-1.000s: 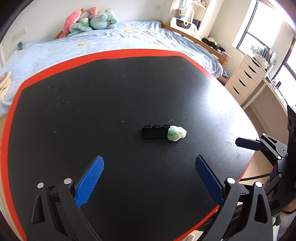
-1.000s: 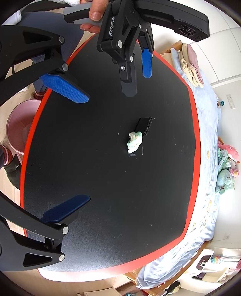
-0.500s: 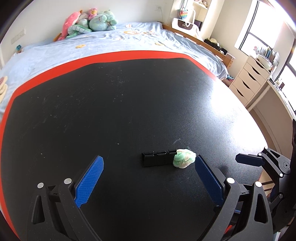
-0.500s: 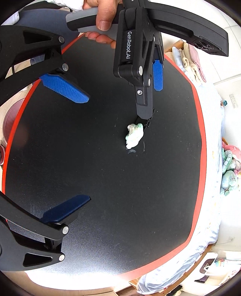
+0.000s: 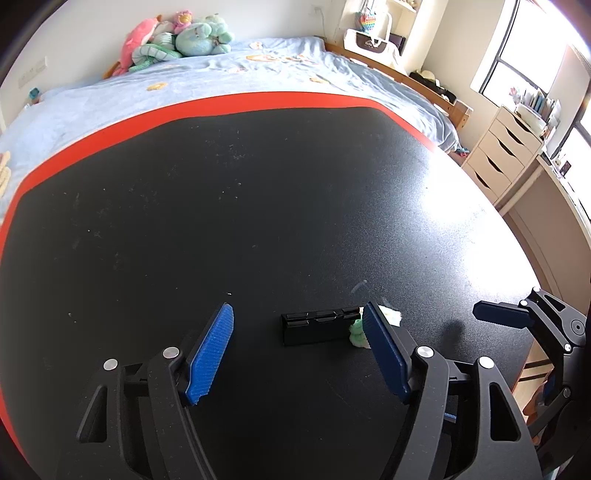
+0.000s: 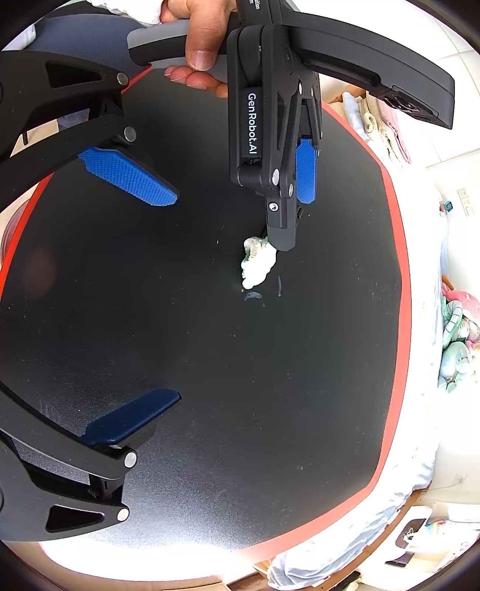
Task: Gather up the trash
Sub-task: 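Grasp the black block with the left tool while the right tool grasps the green crumpled item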
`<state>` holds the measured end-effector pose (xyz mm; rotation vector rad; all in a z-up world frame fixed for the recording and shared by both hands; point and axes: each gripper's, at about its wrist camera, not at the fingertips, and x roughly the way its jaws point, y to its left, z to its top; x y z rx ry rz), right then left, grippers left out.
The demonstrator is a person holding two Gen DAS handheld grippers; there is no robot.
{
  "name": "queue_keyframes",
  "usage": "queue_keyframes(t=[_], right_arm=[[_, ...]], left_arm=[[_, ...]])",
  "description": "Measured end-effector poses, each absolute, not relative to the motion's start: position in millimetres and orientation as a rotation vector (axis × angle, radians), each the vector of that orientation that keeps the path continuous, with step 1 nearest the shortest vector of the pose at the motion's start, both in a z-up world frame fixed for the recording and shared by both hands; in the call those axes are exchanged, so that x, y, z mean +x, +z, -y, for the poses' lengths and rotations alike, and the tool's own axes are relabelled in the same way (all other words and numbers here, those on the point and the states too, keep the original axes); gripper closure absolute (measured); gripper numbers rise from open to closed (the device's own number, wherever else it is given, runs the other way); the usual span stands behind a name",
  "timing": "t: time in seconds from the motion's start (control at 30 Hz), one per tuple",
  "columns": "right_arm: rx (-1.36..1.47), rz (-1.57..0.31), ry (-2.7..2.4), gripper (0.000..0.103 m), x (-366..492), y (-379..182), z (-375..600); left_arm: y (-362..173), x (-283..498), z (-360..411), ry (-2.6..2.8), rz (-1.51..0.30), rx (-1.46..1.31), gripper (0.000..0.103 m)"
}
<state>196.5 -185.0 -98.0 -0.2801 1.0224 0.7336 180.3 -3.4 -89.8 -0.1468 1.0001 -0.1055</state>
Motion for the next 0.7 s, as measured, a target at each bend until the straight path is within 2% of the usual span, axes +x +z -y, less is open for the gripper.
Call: queue_keyframes(t=[0.33,0.4,0.7], right_arm=[[-0.299,-1.013,0.746,0.005,205.8,-100.2,171.7],[-0.301,-1.011,0.75,0.005,207.7,-100.4,168.2],[-0.318,-0.998,0.771,0.005,218.6,-104.7,150.9]], left_arm=[[-90.4,179.6,-0.8,-0.119,-1.006,-0.146,0.053],[-90.6,179.0,-1.6,-0.123,-1.008,-0.147,0.06],[-90.1,176.5,-7.8,-0.117,-1.003,-0.145,0.062]])
